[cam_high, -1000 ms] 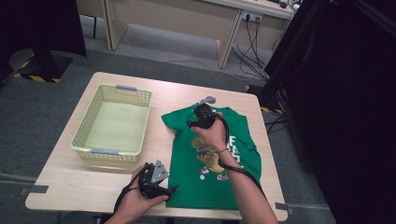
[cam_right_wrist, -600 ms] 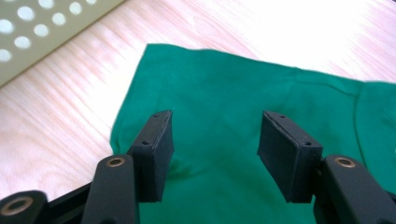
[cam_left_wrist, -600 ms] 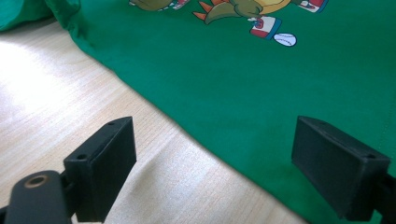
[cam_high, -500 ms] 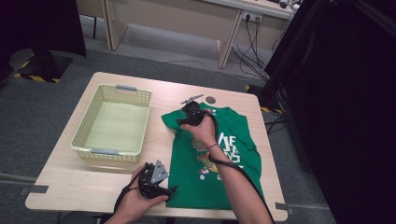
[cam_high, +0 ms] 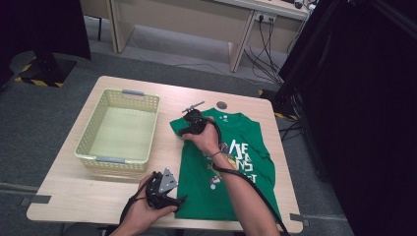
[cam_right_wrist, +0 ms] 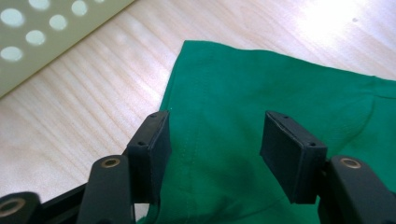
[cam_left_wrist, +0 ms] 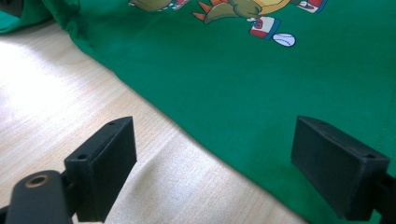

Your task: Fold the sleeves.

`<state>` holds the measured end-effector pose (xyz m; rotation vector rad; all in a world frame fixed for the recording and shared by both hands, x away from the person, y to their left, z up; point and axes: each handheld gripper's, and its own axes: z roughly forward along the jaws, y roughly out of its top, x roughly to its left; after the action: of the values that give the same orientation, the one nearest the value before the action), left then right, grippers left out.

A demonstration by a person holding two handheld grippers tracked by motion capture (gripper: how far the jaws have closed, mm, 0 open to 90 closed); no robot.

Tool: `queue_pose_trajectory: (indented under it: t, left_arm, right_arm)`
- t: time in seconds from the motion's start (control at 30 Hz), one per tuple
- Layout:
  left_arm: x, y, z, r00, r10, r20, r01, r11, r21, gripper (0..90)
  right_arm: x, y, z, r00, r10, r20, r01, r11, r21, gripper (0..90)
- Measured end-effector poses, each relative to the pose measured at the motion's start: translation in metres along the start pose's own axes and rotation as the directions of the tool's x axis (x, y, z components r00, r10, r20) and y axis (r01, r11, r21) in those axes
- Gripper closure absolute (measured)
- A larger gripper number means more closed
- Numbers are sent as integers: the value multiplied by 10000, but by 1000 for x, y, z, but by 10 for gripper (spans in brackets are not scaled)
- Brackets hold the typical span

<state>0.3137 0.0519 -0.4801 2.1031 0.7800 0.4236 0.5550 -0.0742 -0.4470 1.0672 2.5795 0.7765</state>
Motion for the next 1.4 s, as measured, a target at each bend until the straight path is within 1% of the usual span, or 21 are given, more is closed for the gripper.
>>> queue_pose_trajectory:
  t: [0.23, 0.27, 0.47, 0.53, 0.63, 0.7, 0.8, 0.83, 0.93, 1.0, 1.03, 1.07, 1.1, 1.17, 1.4]
  left_arm:
    - [0, 0, 0, 10000, 10, -13, -10, 10000, 24, 135]
    - [0, 0, 0, 10000, 9, -5, -9, 10000, 22, 135]
    - [0, 0, 0, 10000, -20, 7, 20, 10000, 4, 137]
    - [0, 0, 0, 10000, -2, -7, 2, 10000, 13, 137]
    - [1, 0, 0, 10000, -27, -1, 27, 10000, -2, 137]
    - [1, 0, 0, 10000, -1, -14, 1, 10000, 10, 137]
    - [0, 0, 0, 10000, -1, -15, 1, 10000, 21, 137]
    - [0, 0, 0, 10000, -3, -14, 3, 10000, 20, 137]
    - [0, 0, 0, 10000, 15, -18, -15, 10000, 37, 137]
    - [1, 0, 0, 10000, -4, -13, 4, 10000, 24, 138]
    - [1, 0, 0, 10000, -4, -13, 4, 10000, 24, 138]
    - [1, 0, 0, 10000, -7, -20, 7, 10000, 24, 138]
    - [1, 0, 0, 10000, -15, -19, 15, 10000, 25, 138]
    - [1, 0, 0, 10000, -10, -27, 10, 10000, 31, 138]
    - [1, -1, -1, 10000, -6, -49, 7, 10000, 33, 139]
  right_arm:
    - [1, 1, 5, 9999, -52, -131, 55, 9998, 182, 393]
    - [2, 2, 6, 9998, -120, -171, 125, 9995, 283, 392]
    - [7, 3, 12, 9994, -223, -257, 234, 9989, 401, 395]
    - [7, 4, 13, 9991, -335, -277, 345, 9988, 356, 408]
    - [9, 5, 13, 9987, -402, -321, 414, 9984, 389, 465]
    - [9, 5, 13, 9984, -431, -355, 444, 9984, 352, 527]
    - [6, 5, 12, 9991, -320, -272, 328, 9990, 292, 650]
    - [5, 5, 12, 9990, -373, -254, 380, 9989, 271, 679]
    - [2, 4, 11, 9998, -100, -152, 103, 9996, 245, 784]
    - [-1, 3, 11, 9999, 24, -111, -22, 9998, 198, 837]
    - [-1, 3, 11, 9999, 24, -111, -22, 9998, 198, 837]
    - [-3, 3, 9, 9998, 159, -126, -157, 9998, 90, 857]
    - [-3, 3, 7, 9998, 184, -88, -184, 9998, 36, 858]
    - [-6, 3, 2, 9992, 400, -53, -401, 9989, -223, 859]
    - [-10, 0, -14, 9972, 716, 219, -696, 9943, -802, 849]
